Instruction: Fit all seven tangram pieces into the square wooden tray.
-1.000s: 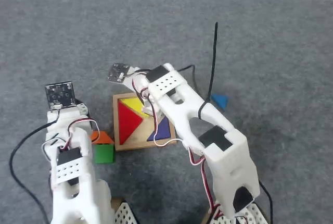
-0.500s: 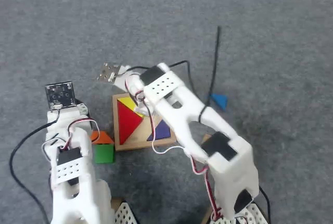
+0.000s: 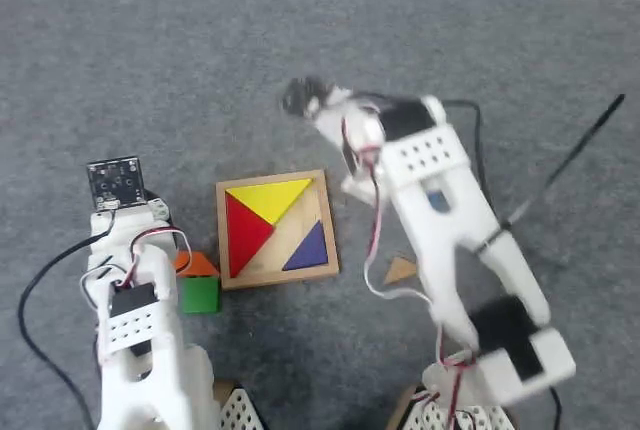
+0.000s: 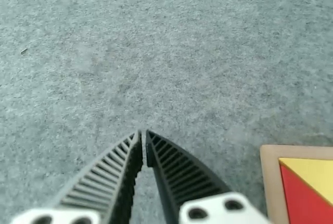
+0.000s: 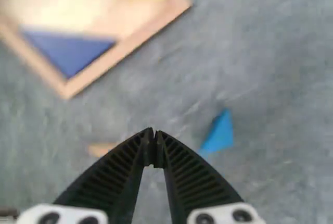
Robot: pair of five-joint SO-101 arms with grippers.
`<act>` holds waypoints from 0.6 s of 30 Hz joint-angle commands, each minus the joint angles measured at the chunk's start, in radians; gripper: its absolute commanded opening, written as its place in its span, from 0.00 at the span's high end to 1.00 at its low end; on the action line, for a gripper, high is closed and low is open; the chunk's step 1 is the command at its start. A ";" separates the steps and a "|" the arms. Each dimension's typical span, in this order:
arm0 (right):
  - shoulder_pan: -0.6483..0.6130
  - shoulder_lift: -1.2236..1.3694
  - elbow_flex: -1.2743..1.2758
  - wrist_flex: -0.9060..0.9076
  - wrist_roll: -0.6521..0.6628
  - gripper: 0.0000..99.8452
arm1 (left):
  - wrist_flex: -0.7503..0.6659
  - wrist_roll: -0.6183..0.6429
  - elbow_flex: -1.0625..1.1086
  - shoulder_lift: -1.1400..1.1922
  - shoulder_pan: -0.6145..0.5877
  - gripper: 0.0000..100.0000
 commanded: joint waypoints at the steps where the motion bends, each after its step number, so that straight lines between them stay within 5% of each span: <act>1: 0.015 -0.168 0.262 -0.087 0.117 0.99 | -0.026 -0.006 -0.015 -0.034 0.005 0.99; 7: 0.016 -0.289 0.545 -0.199 0.262 0.94 | -0.026 -0.008 -0.015 -0.034 0.005 0.99; 12: 0.018 -0.328 0.629 -0.200 0.417 0.81 | -0.026 -0.008 -0.015 -0.034 0.003 0.99; 18: 0.018 -0.297 0.646 -0.203 0.548 0.79 | -0.026 -0.008 -0.015 -0.034 0.005 0.99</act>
